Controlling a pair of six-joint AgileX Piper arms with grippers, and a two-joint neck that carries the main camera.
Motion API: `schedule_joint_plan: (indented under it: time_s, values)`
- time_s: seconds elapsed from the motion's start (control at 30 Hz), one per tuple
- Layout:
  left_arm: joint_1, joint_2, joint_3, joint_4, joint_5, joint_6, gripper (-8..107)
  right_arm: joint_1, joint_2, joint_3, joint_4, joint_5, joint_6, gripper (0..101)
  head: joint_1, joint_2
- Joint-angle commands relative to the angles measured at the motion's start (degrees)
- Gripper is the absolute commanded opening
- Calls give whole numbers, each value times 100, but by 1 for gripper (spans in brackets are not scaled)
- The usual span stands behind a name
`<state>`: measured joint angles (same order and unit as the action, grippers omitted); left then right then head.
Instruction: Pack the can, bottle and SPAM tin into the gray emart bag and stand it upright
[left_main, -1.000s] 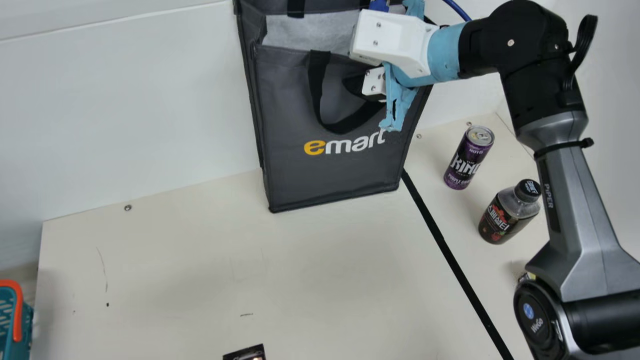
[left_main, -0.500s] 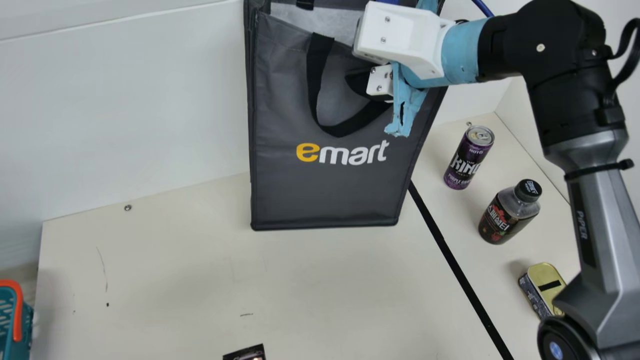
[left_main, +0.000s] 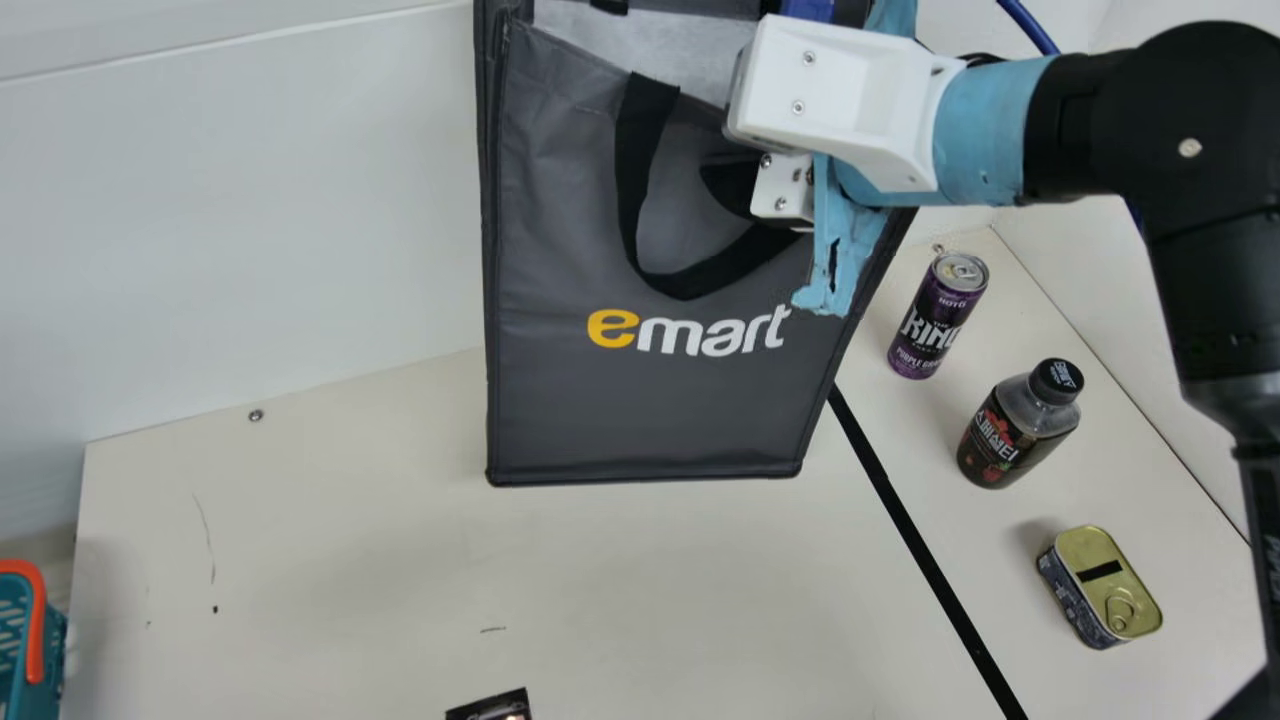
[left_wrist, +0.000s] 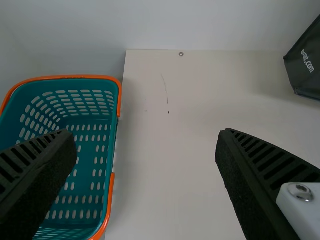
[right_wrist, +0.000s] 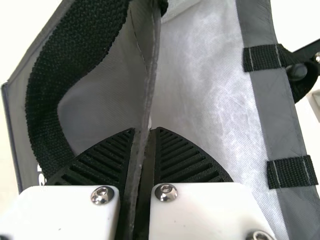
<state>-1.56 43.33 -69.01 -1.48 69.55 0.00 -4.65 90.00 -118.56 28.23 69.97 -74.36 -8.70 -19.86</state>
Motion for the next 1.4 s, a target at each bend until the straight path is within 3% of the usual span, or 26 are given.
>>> schedule_joint_plan:
  time_s: [0.0, 0.67, 1.37]
  values:
    - [0, 0, 0, 0, 0, 0, 90, 19, -146, 96, -9, -7, 12, 0, -130, -14]
    - [0, 0, 0, 0, 0, 0, 90, 380, -1322, 1186, -237, -7, 146, 0, -130, -14]
    - [0, 0, 0, 0, 0, 0, 90, 986, -2014, 2314, -590, -7, 573, 0, -130, -14]
